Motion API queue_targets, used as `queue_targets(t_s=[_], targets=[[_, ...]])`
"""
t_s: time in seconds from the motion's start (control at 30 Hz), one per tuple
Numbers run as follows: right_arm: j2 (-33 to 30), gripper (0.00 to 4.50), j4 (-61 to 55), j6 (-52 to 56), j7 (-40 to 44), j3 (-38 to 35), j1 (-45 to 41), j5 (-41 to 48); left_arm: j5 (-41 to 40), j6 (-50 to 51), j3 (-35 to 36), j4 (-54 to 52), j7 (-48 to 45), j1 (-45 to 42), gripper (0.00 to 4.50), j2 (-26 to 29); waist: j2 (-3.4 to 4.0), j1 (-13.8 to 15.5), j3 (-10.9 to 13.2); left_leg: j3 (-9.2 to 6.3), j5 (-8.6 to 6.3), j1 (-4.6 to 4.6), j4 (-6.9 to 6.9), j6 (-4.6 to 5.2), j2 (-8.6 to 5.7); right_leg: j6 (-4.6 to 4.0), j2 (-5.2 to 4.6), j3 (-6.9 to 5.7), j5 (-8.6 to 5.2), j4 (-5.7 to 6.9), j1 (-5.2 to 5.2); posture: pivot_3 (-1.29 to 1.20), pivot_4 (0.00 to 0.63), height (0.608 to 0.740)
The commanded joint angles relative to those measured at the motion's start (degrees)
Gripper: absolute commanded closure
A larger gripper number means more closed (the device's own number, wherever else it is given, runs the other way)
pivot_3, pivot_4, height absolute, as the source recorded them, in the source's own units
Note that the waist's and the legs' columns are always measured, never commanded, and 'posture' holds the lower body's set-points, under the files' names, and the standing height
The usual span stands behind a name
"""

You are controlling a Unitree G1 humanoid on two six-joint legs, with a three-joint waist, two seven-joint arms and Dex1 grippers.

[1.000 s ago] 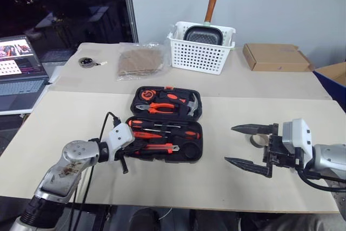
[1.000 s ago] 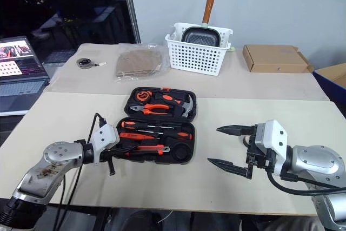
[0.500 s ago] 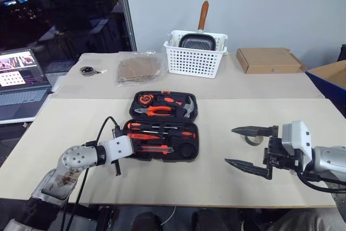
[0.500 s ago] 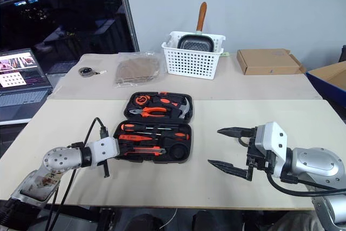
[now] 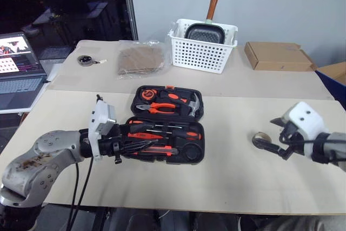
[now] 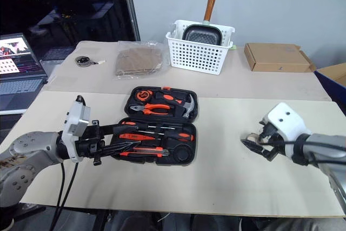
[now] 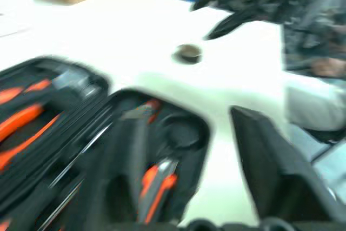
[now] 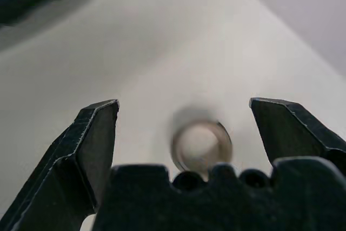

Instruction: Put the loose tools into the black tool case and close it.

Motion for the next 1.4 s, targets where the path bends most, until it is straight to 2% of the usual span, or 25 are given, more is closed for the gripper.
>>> queue_targets(t_s=[0.03,0.07,0.2,0.3,0.47,0.67,0.73,0.83,0.9,1.0,1.1,1.27,1.4], targets=[[-1.4,0.0,5.0,4.5,0.9,6.8,-4.8,-1.6,-3.9,3.1,-1.4,-2.9,2.4,-4.7,0.33,0.2,-0.04,0.1,0.0,-0.01,0.0,0.01,0.0,0.0,-0.02,0.0,0.01,0.0,0.0,0.01,0.01,0.0,0.15,0.74],[-1.2,0.0,6.3,5.9,1.1,9.4,-6.8,-2.0,-4.7,4.0,-1.8,-3.1,3.1,-6.2,0.05,0.1,-0.05,0.2,0.0,-0.01,0.0,0.01,0.0,0.0,-0.03,0.0,0.01,0.01,0.0,0.02,0.03,0.0,0.15,0.74],[0.2,0.0,9.7,9.2,1.7,15.5,-12.5,-3.0,-5.8,5.8,-3.1,-4.0,5.4,-9.1,0.05,-0.5,-0.07,0.1,0.1,-0.04,0.02,0.01,0.01,-0.01,-0.1,0.02,0.0,0.03,0.02,0.03,0.03,0.0,0.15,0.74],[1.2,0.66,11.9,9.2,1.5,20.2,-14.8,-5.4,-5.1,5.7,-3.7,-4.5,6.3,-9.3,0.0,-0.6,-0.11,-0.2,0.1,-0.06,0.02,0.0,0.01,-0.01,-0.12,0.02,0.02,0.06,0.01,0.04,0.02,0.0,0.15,0.74],[2.7,2.42,16.9,6.6,0.2,25.0,-16.9,-10.9,-4.9,5.5,-3.1,-4.9,7.3,-8.2,0.0,-0.7,-0.15,-0.1,0.1,-0.05,0.05,0.0,0.02,-0.05,-0.16,0.06,-0.02,0.03,-0.01,0.03,0.05,0.0,0.15,0.74],[3.4,4.42,16.5,3.0,1.3,24.8,-16.3,-12.8,-4.5,4.9,-2.0,-5.6,6.6,-6.0,0.0,0.0,-0.19,0.0,0.1,-0.06,0.08,0.08,0.03,-0.06,-0.25,0.17,-0.11,0.02,0.05,0.04,0.14,0.0,0.15,0.74],[3.7,4.42,14.8,2.5,2.3,23.3,-16.4,-11.9,-4.7,4.9,-1.3,-5.8,5.9,-5.0,0.0,0.5,-0.18,0.0,0.1,-0.06,0.11,0.09,0.03,-0.06,-0.3,0.2,-0.15,0.04,0.07,0.08,0.12,0.0,0.15,0.74],[4.4,4.42,1.7,4.5,10.2,19.3,-19.0,-1.6,-5.7,4.1,3.6,-7.1,3.4,0.9,0.0,2.5,0.02,-0.7,0.3,-0.05,0.14,0.06,0.03,-0.09,-0.27,0.18,-0.12,0.09,0.07,0.14,0.0,0.0,0.15,0.74],[5.4,4.42,-3.3,5.4,11.9,20.7,-21.5,0.8,-6.0,3.4,7.4,-7.6,2.2,4.7,0.0,3.2,0.06,-1.3,0.3,-0.08,0.16,0.06,0.01,-0.14,-0.17,0.09,-0.05,0.1,0.01,0.2,-0.04,0.0,0.15,0.74],[8.5,4.42,-8.1,5.6,13.1,27.0,-26.3,1.4,-5.1,2.8,14.2,-8.1,-0.7,12.6,0.0,4.3,-0.05,-1.2,0.4,-0.12,0.16,0.07,0.01,-0.31,0.15,-0.07,0.2,0.01,-0.03,0.18,-0.02,0.0,0.15,0.74],[11.5,4.42,-8.2,4.6,14.7,35.1,-31.3,-1.0,-4.2,1.7,19.6,-8.7,-2.9,19.0,0.0,4.6,-0.08,-1.1,0.4,-0.1,0.13,0.09,0.01,-0.36,0.21,-0.2,0.26,-0.05,-0.07,0.19,-0.04,0.0,0.15,0.74],[14.2,4.42,-2.6,-0.3,17.1,47.6,-37.6,-9.6,-1.8,-0.2,22.7,-10.0,-4.6,24.5,0.0,4.4,-0.04,-0.4,0.5,0.0,0.14,0.09,0.01,-0.35,0.13,-0.45,0.06,-0.14,-0.12,0.18,-0.08,0.0,0.15,0.74],[16.6,4.42,1.5,-2.2,19.0,51.6,-40.1,-12.8,-1.5,-0.9,24.3,-11.2,-4.0,26.6,0.0,4.0,-0.04,-0.6,0.5,0.04,0.12,0.1,0.01,-0.33,0.1,-0.49,-0.02,-0.16,-0.13,0.19,-0.08,0.0,0.15,0.74]])
